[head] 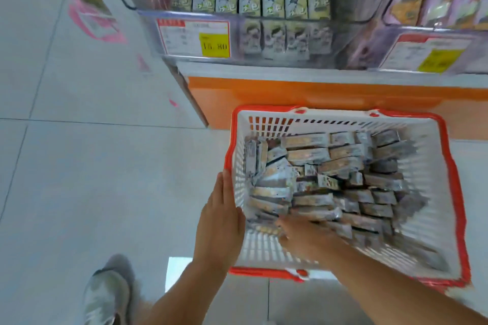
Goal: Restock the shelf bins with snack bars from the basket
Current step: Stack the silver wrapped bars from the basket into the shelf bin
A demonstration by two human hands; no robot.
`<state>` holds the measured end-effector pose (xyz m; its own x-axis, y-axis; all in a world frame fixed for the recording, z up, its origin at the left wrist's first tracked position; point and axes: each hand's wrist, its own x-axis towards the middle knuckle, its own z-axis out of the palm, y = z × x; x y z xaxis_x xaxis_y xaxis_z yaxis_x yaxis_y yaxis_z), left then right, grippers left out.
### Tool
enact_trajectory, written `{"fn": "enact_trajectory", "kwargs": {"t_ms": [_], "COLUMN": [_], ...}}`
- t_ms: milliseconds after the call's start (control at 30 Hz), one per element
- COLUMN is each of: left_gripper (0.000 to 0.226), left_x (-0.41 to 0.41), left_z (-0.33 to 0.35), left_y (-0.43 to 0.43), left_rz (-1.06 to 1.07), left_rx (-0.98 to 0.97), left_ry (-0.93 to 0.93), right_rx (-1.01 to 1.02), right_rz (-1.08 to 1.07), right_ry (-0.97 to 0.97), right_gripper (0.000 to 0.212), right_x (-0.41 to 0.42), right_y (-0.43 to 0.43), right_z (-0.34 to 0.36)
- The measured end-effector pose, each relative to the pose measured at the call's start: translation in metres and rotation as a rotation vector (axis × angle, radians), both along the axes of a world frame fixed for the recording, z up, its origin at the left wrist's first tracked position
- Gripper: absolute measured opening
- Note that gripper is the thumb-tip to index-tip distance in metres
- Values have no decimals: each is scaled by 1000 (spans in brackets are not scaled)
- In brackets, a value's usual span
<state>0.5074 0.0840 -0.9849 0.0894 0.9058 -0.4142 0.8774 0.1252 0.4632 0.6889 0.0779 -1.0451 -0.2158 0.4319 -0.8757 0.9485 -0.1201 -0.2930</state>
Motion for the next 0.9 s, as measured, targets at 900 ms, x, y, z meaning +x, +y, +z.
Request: {"fn": "enact_trajectory", "kwargs": {"t_ms": [900], "left_gripper": [74], "left_x": [-35], "left_z": [123], "left_y": [74], "left_rz": [-20], "left_rx": [472], "left_ry": [145], "right_rx": [233], "right_rz": [-645], "right_ry": [587], "right_gripper": [30], "right_x": [-4], "right_y": [64], "right_z": [194]}}
